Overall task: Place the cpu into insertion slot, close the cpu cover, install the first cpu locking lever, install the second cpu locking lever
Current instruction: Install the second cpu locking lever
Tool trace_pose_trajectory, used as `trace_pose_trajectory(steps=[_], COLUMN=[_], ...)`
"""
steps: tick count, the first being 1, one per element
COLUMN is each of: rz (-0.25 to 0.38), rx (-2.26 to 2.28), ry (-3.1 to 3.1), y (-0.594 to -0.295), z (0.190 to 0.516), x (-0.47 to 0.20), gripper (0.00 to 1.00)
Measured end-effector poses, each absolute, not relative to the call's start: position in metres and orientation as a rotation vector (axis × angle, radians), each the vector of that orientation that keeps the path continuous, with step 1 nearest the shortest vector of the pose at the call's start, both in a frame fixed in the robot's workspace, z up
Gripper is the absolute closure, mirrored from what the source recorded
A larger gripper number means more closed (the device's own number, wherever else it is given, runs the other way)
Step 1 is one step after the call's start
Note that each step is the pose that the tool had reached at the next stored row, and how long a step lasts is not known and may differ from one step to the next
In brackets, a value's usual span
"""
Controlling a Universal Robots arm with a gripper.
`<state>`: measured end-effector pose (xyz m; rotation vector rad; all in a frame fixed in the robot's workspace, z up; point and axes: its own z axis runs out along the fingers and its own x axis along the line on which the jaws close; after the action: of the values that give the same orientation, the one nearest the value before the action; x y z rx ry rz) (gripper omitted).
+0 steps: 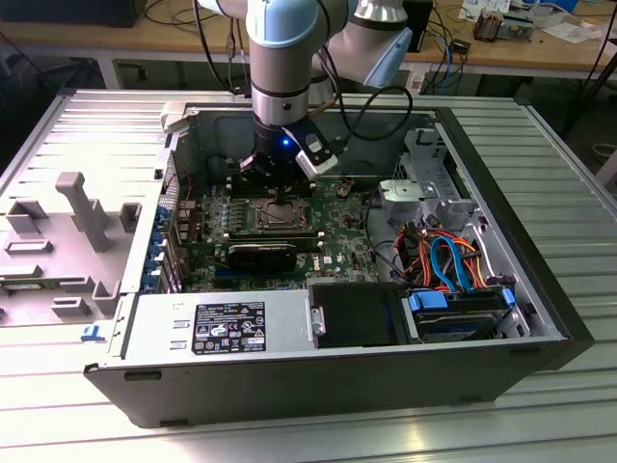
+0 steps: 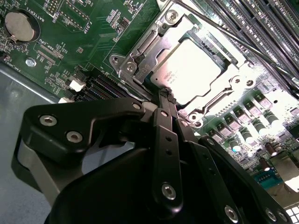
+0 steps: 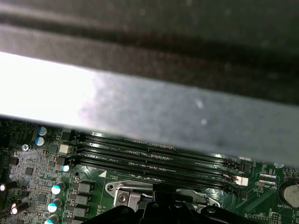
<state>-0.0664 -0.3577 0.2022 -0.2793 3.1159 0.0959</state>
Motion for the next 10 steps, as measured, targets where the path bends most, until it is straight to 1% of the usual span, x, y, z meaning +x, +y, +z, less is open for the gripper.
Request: trace_pose_trajectory(steps=[10], rz=[0.096], rx=[-0.279], ry=[3.116], y=[-0.3577], z=[0.2022], x=[-0.0664], gripper=[0.89])
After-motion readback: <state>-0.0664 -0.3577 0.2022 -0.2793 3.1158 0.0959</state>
